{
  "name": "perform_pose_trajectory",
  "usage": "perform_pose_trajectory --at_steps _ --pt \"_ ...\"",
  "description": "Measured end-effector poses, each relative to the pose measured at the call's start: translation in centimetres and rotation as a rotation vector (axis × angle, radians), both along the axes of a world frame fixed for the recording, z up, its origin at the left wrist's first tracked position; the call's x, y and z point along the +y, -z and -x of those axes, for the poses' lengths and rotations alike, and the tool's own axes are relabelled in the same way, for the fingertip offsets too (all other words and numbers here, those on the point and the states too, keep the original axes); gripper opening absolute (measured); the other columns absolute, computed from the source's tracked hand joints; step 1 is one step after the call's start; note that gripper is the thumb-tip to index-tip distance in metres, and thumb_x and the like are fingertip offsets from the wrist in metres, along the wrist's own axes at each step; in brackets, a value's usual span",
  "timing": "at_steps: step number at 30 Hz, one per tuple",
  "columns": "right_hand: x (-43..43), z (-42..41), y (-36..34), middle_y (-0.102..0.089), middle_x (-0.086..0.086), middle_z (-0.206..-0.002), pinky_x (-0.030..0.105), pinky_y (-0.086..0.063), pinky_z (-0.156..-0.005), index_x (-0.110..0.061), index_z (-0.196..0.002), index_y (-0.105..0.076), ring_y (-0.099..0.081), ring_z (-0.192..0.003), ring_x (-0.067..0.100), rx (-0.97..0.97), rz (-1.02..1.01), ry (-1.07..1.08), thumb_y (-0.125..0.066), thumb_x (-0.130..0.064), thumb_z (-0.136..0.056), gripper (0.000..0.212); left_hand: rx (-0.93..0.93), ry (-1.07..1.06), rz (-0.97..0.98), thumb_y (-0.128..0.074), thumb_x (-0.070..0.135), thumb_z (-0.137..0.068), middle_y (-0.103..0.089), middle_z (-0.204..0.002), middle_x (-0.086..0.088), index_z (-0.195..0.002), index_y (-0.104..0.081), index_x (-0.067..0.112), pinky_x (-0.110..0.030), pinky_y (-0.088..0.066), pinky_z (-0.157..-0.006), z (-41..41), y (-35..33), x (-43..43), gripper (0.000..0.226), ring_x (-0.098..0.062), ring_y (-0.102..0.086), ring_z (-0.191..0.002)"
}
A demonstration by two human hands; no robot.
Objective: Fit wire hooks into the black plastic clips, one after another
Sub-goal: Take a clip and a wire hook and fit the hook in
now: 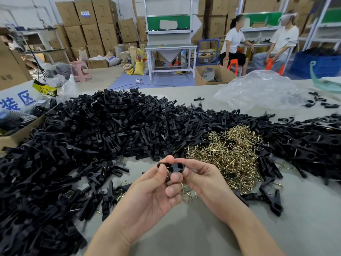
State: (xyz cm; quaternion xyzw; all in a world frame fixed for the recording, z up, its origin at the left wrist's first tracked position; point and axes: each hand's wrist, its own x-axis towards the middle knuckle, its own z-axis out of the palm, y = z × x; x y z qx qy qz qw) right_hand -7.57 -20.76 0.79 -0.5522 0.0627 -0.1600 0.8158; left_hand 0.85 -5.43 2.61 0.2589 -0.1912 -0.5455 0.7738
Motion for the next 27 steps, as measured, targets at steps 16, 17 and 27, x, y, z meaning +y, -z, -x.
perform_pose_trajectory --at_steps 16,17,27 --pt "-0.3 0.0 0.2 -0.077 0.010 -0.108 0.027 -0.057 -0.087 -0.021 -0.104 -0.081 -0.074 -0.100 0.022 0.022 0.133 0.046 -0.069 -0.015 -0.083 0.025 0.004 -0.068 -0.117 -0.079 0.012 -0.078 -0.054 -0.072 -0.009 -0.089 -0.074 0.015 -0.027 -0.050 -0.053 0.1 0.2 -0.2 0.012 -0.012 -0.050 -0.048" --pt "-0.4 0.0 0.2 -0.077 0.010 -0.108 0.027 -0.056 -0.088 -0.022 -0.105 -0.081 -0.073 -0.101 0.023 0.022 0.137 0.046 -0.069 -0.016 -0.083 0.025 0.023 -0.084 -0.131 -0.074 0.012 -0.078 -0.054 -0.071 -0.009 -0.087 -0.074 0.015 -0.026 -0.049 -0.051 0.2 0.2 -0.3 0.010 -0.011 -0.049 -0.046" --pt "0.0 -0.4 0.2 -0.074 0.011 -0.119 0.034 -0.056 -0.096 -0.021 -0.113 -0.076 -0.070 -0.112 0.027 -0.031 0.040 0.119 -0.074 -0.026 -0.085 0.029 -0.008 -0.190 -0.185 -0.050 0.046 -0.095 -0.063 -0.076 -0.007 -0.119 -0.068 0.014 -0.024 -0.053 -0.053 -0.3 -0.2 -1.5 0.043 -0.012 -0.056 -0.054"
